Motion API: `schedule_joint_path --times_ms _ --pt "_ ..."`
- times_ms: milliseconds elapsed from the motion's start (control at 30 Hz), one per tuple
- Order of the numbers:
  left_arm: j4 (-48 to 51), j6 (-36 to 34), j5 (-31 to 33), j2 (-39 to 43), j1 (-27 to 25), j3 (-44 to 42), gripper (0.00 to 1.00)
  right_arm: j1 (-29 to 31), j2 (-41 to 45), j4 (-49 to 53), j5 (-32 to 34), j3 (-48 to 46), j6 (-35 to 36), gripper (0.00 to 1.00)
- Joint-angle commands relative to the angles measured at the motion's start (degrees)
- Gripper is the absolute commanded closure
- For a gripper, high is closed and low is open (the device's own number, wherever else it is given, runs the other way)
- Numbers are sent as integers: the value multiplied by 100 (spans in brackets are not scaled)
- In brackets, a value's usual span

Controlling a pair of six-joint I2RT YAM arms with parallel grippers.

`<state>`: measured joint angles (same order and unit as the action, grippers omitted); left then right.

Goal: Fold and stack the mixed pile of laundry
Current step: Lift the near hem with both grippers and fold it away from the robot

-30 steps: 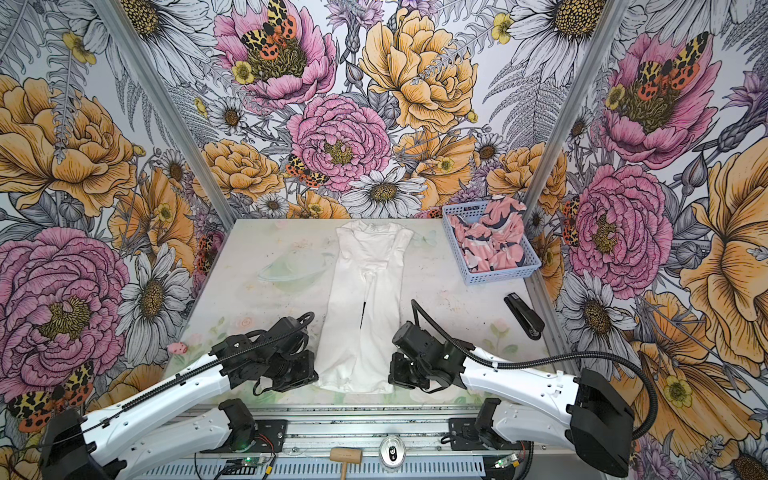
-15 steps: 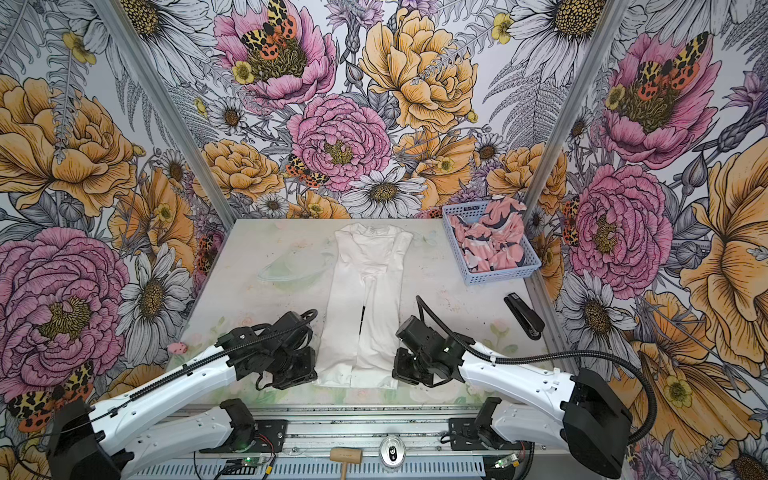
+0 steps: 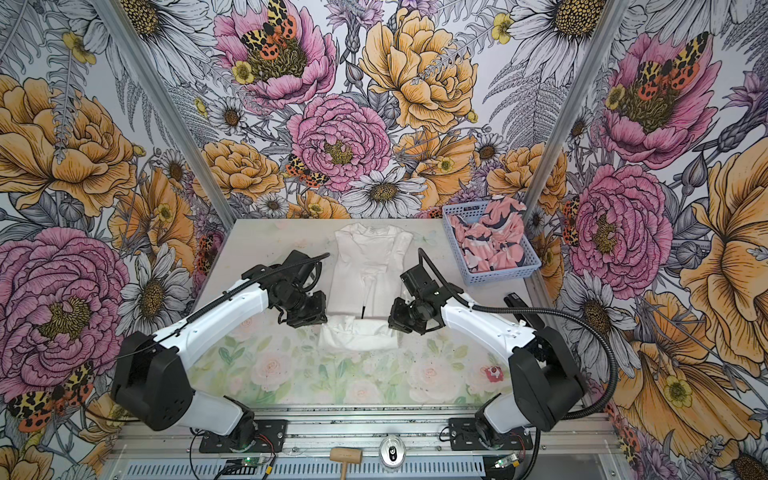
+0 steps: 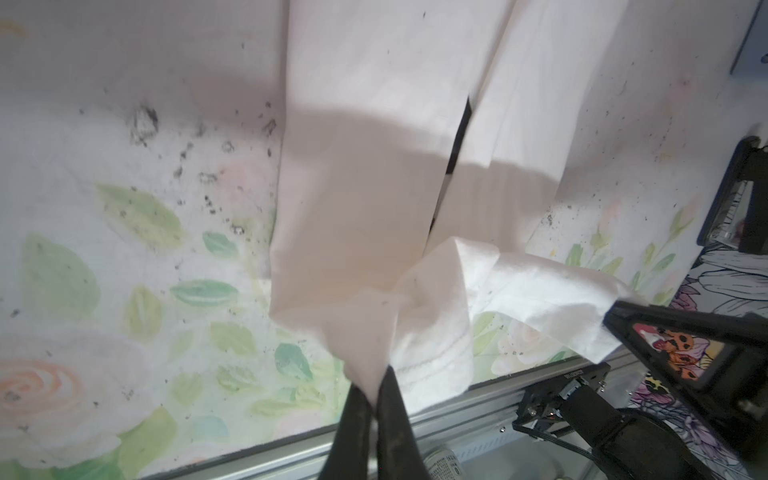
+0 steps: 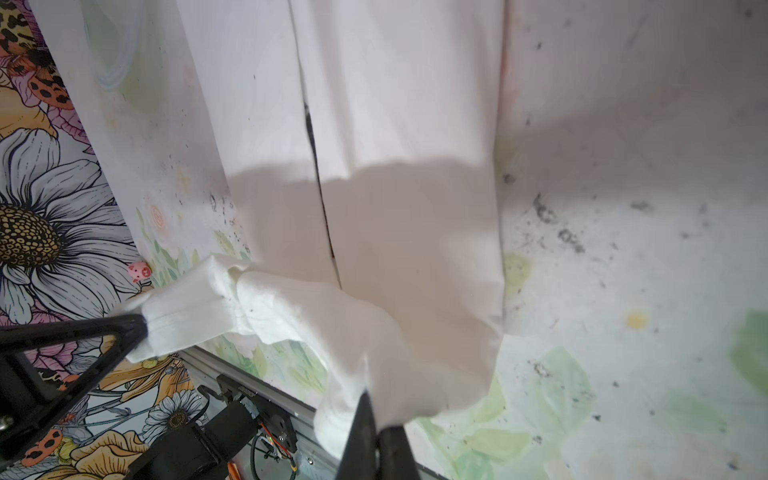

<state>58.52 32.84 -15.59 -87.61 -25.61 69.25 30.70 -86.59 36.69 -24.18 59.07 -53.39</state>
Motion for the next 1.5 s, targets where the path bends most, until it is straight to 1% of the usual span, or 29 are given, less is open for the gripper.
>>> schedule_joint_path --times_ms 0,200,300,467,733,1100,1267,1467 --pt "-26 -696 -223 -488 269 552 100 -299 -435 -10 -233 517 493 100" --pt "-34 -1026 -246 -1557 673 1508 100 -754 -1232 -12 -349 1169 762 100" --pt "-27 -1151 -293 -2139 745 1987 100 -927 -1572 -16 -385 1477 875 100" --pt "-25 -1277 -363 -2702 854 2478 100 -1069 -2054 -23 -420 1808 1034 100" --pt "-25 -1374 -365 -3058 994 2794 100 -1180 -2453 -83 -412 2133 1180 100" --pt "-22 -1431 -237 -3566 1000 3212 100 -1301 -2991 -131 -337 2545 1399 100" --pt "-25 -1447 -124 -3656 1039 3259 100 -1321 -3182 -136 -326 2783 1436 100" --pt "-25 -1451 -61 -3766 1093 3358 100 -1356 -3287 -135 -317 2837 1472 100"
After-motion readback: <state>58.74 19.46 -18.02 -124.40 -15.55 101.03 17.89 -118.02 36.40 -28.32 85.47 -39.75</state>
